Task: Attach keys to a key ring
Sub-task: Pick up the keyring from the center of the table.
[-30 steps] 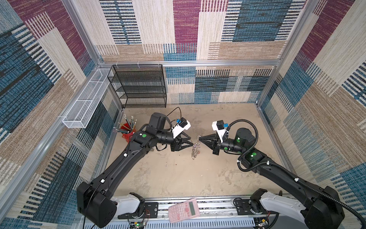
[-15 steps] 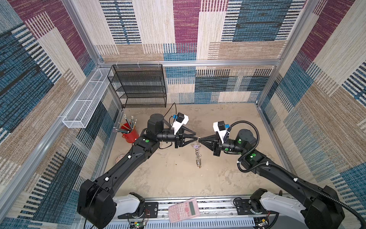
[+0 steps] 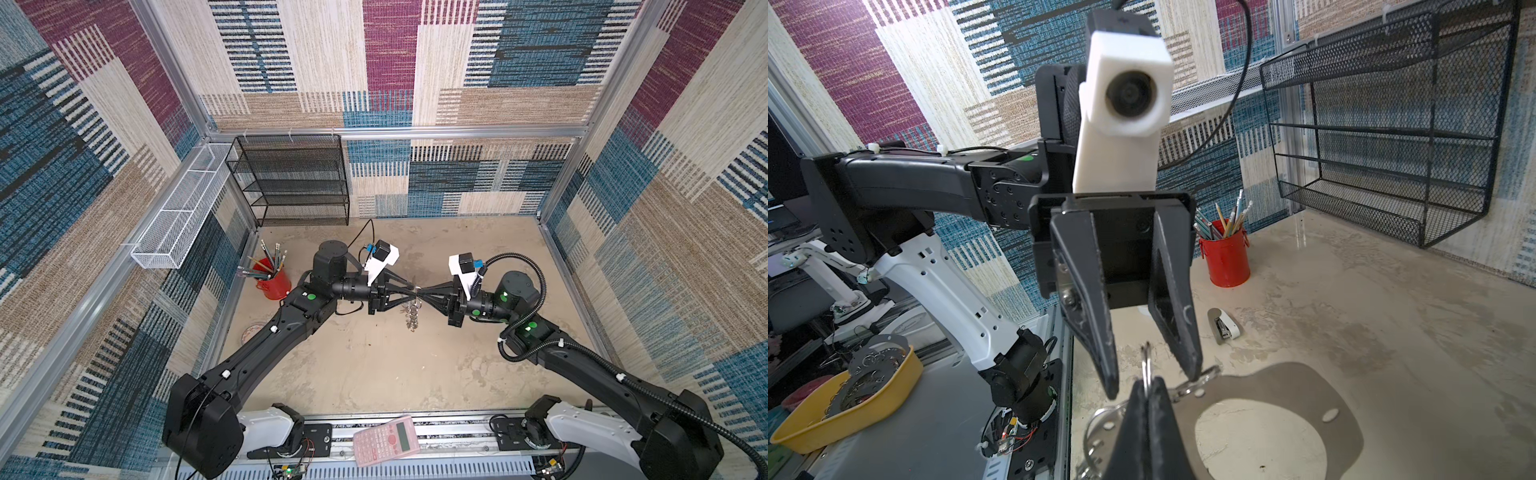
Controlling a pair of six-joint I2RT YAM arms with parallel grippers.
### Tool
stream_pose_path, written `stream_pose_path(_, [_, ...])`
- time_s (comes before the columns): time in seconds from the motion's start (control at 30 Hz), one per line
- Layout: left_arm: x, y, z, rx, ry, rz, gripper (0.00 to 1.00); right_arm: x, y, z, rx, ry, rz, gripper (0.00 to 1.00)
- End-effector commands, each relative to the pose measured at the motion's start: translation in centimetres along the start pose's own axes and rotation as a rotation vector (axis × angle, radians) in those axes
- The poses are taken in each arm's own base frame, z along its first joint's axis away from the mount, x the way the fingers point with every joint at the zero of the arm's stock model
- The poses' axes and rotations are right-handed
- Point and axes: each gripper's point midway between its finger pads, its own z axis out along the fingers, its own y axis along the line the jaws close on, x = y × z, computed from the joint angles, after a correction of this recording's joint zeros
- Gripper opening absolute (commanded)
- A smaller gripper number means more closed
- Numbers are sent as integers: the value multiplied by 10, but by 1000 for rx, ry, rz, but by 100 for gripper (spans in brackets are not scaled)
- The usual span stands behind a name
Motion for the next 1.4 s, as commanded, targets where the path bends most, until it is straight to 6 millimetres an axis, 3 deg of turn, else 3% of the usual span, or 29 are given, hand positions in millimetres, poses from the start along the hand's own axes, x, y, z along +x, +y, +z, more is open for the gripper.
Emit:
stream_pose_path(0.0, [-2,-5,2,28,2,11,31,-10,5,0,-20,-38,-26,0])
stream_pose_path(0.27, [-1,-6,8,49,7,-10,12,-8,4,1,-18,-34,-24,0])
stream_pose_path(0.37, [-2,-8,9,56,14,-18,0,-7,3,0,-13,-35,-24,0])
stream_pose_path(0.5, [0,-10,7,33,39,-11,0,-6,1,-1,3,-30,-27,0])
stream_pose_path(0.67, [6,-10,2,-18,113,13,0,-6,-2,-5,42,-23,-33,26])
stream_pose_path(0.97, [8,-13,-10,-89,203,95,0,-17,-4,-13,78,-52,-40,50])
stream_pose_path(1.37, [7,-21,-11,-70,214,120,0,4,-5,4,-10,41,-3,48])
